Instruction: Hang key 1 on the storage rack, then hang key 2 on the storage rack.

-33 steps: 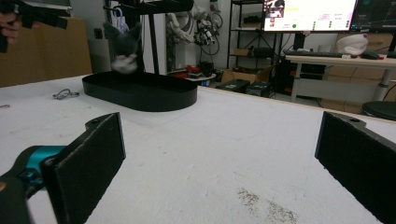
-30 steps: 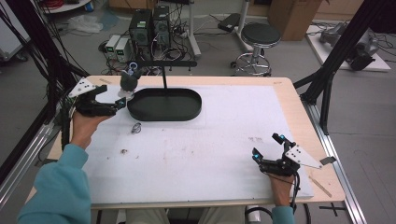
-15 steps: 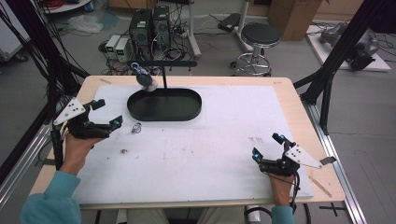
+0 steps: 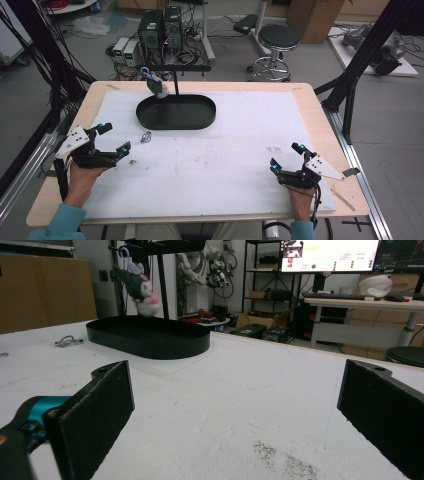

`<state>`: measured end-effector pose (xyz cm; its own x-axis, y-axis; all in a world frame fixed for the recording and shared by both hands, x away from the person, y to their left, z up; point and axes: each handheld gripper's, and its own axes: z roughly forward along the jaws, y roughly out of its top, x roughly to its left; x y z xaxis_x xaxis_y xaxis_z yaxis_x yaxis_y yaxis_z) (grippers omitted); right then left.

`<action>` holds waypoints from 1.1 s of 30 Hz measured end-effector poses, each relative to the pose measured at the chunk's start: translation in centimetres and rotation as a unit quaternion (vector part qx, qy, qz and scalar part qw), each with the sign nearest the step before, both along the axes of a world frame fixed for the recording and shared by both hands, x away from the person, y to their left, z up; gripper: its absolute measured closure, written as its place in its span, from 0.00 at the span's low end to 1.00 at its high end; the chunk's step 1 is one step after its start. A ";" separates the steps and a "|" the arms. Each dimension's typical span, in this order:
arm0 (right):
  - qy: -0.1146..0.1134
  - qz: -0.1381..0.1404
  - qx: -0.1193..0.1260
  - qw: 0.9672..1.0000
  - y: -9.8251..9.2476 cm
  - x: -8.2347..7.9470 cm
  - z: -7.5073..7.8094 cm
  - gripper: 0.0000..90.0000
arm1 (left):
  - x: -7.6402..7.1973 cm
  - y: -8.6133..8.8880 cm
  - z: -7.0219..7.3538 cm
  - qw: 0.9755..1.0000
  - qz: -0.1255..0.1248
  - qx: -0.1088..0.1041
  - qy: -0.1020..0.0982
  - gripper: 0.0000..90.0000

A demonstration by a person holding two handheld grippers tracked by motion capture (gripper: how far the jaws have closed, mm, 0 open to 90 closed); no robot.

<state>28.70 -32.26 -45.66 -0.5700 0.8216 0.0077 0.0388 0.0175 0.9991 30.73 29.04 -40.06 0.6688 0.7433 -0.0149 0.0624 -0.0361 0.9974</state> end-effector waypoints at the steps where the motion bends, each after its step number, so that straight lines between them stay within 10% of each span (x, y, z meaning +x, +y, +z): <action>1: -0.001 0.000 -0.001 1.000 0.0 0.0 0.0 0.01 | -0.1 0.0 -0.1 1.000 0.000 -0.003 -0.002 0.02; 21: -0.001 0.000 -0.001 1.000 0.0 0.0 0.0 0.01 | 0.2 0.4 0.2 1.000 0.005 0.006 0.003 0.02; 33: -0.001 0.000 -0.001 1.000 0.0 0.0 0.0 0.01 | 3.3 0.1 1.2 0.994 -0.020 0.082 0.064 0.02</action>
<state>28.70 -32.25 -45.66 -0.5701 0.8215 0.0058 0.0369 0.0186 0.9991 34.02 29.09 -38.86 0.6980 0.7159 0.0168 0.1837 -0.2017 0.9621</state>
